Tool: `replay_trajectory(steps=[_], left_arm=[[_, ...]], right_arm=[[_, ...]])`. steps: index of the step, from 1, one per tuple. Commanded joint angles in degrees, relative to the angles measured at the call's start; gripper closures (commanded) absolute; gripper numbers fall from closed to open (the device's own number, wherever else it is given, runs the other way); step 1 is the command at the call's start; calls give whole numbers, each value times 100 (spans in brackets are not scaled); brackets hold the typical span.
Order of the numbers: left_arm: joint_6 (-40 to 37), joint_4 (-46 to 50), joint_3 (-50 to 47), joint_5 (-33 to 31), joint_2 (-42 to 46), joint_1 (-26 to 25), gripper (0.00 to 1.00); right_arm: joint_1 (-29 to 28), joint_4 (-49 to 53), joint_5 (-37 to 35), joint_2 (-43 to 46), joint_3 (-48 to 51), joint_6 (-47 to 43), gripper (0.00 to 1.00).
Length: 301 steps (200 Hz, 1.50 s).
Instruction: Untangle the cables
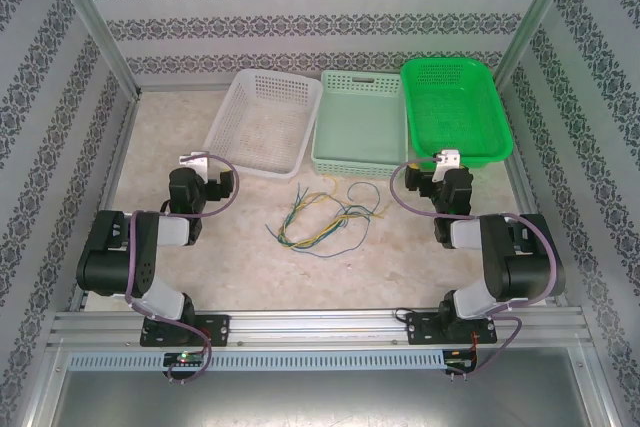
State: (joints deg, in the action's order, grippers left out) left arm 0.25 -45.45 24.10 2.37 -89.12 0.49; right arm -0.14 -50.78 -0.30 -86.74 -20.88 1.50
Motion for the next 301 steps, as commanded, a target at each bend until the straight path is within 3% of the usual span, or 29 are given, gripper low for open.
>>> replay_trajectory(steps=[1,176,192,215,230,260,301], left_arm=[[-7,-128,5,-26,-32,-5,0],[-7,-148,-4,-5,-19,-5,0],[-60,396,220,131,177,-5,0],[213,2320,935,285,631,4,0],[443,3113,1161,444,766,-17,0],[456,3709,1050,-835,1322,-524,0],[913,4667,1061,-1432,2086,-612,0]], right_arm=[[-25,-90,133,0,-118,-1,2],[76,-111,289,20,-113,95,2],[84,123,-2,165,-179,217,2],[79,775,289,679,-306,158,2],[81,2024,375,1053,-599,295,2],[76,3038,612,1517,-806,470,3],[41,3409,812,2060,-705,688,5]])
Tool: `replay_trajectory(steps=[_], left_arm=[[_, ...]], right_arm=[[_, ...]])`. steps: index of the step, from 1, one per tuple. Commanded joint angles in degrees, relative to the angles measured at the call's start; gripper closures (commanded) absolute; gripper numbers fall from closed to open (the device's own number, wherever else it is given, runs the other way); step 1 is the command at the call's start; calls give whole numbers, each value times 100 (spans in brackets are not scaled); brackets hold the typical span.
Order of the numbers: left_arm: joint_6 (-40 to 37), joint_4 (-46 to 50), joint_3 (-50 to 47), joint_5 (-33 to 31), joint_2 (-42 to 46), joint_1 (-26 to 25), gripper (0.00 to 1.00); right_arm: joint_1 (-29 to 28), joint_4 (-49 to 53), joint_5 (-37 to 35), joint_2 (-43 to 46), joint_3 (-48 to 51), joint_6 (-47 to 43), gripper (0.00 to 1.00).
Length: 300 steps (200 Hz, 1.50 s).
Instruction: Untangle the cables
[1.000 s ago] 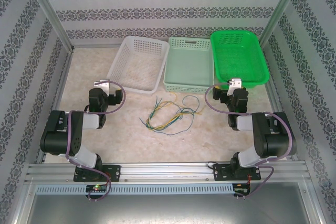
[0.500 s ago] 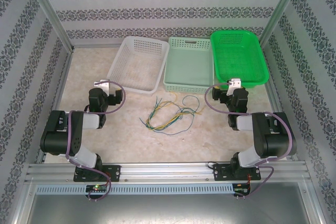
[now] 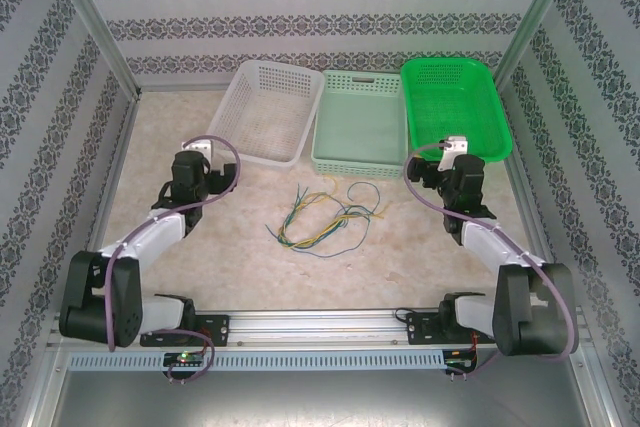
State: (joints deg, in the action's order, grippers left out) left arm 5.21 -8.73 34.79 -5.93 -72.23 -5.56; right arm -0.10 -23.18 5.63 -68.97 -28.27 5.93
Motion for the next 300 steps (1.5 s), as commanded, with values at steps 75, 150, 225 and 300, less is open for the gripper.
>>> replay_trajectory(steps=[75,150,225,300], left_arm=[[775,1361,32,791,1360,-577,0],[-28,946,426,1430,368,-2568,0],[97,55,190,2069,-165,-3085,0],[24,155,116,1903,-97,-3113,0]], right_arm=[[-382,2887,989,306,-1007,1507,17],[-2166,3020,444,376,-198,2480,21],[-3192,2963,62,-766,-229,3290,30],[-3435,2774,-527,-1230,-256,3652,83]])
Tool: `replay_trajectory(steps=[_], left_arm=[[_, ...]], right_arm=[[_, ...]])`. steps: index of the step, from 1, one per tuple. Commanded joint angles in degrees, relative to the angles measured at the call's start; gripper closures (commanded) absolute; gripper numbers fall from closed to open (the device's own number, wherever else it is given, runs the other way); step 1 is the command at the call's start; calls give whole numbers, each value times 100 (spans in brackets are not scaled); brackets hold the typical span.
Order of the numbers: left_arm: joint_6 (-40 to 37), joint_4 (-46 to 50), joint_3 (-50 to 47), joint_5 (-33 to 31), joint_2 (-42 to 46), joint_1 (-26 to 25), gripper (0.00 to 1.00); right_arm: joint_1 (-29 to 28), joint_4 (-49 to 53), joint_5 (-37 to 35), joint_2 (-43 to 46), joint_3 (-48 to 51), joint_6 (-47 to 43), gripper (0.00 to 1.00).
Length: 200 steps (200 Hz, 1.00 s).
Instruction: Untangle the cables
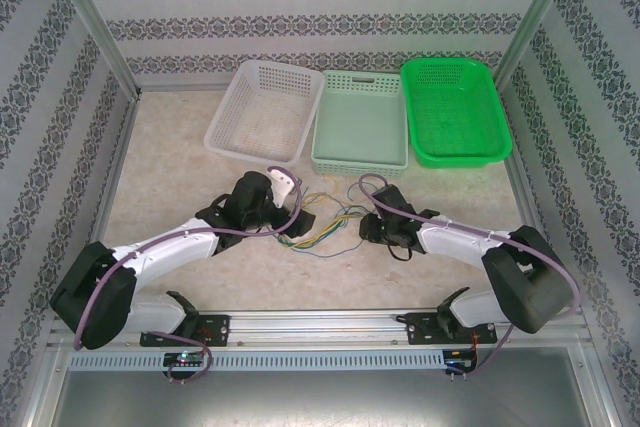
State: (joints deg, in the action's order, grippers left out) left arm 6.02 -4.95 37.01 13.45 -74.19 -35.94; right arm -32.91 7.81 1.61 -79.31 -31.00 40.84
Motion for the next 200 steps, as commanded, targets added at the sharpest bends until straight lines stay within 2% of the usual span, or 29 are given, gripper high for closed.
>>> replay_trajectory(steps=[1,13,55,92,133,170,200], left_arm=[[-53,-224,-107,-36,95,-77,0],[-26,-237,-88,-40,32,-77,0],[6,-155,108,-2,-194,-103,0],[-186,-41,260,52,-282,-246,0],[-54,-246,222,59,-267,-267,0],[-22,-222,339,17,-359,-288,0],[56,-121,502,-54,-470,-324,1]], right_arm=[[-159,-325,-129,-176,18,157,85],[-171,-307,-182,-87,-2,116,100],[-250,114,-323,673,-129,-238,100],[-264,961,-751,1918,-276,-506,100],[-221,2088,-1092,3086,-1128,-980,100],[-190,2446,-1122,3259,-2042,-1297,100],[-228,2330,-573,2880,-2537,-1326,100]])
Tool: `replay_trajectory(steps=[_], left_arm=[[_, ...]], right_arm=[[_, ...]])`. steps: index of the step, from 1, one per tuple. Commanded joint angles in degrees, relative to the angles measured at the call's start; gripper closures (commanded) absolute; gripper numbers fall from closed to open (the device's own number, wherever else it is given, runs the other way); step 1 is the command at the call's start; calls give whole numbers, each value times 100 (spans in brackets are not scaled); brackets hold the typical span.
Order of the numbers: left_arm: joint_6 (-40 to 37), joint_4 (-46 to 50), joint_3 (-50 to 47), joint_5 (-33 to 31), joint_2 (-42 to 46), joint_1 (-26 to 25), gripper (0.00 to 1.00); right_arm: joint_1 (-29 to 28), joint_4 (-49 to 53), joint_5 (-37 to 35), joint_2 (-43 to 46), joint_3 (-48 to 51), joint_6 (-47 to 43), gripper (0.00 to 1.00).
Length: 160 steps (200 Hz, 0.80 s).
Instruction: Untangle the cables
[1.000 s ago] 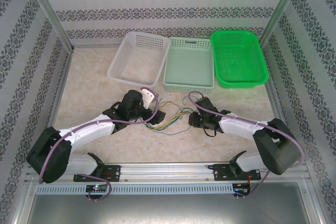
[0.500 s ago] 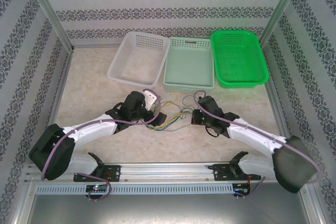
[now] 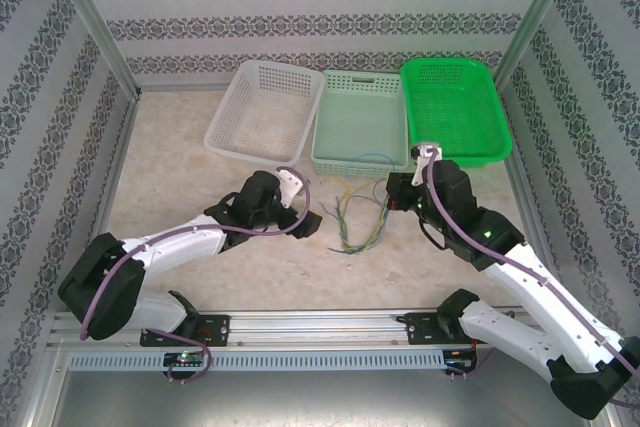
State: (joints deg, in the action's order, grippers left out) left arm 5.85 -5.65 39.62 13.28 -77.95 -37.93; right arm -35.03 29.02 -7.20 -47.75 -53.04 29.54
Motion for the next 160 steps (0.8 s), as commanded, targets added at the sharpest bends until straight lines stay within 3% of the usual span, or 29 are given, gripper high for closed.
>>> replay_trajectory(steps=[1,51,112,160], left_arm=[[74,-50,245,-32,-100,-126,1],[124,-28,421,71,-262,-324,0],[691,-1007,638,843,-398,-449,0],[599,-1206,1179,1224,-715,-683,0]], right_arm=[[-19,210,316,-295,-341,-195,100],[-136,-200,530,-523,-663,-44,100],[-368,-577,870,-705,-922,200,100],[-585,-791,767,-1098,-831,402,100]])
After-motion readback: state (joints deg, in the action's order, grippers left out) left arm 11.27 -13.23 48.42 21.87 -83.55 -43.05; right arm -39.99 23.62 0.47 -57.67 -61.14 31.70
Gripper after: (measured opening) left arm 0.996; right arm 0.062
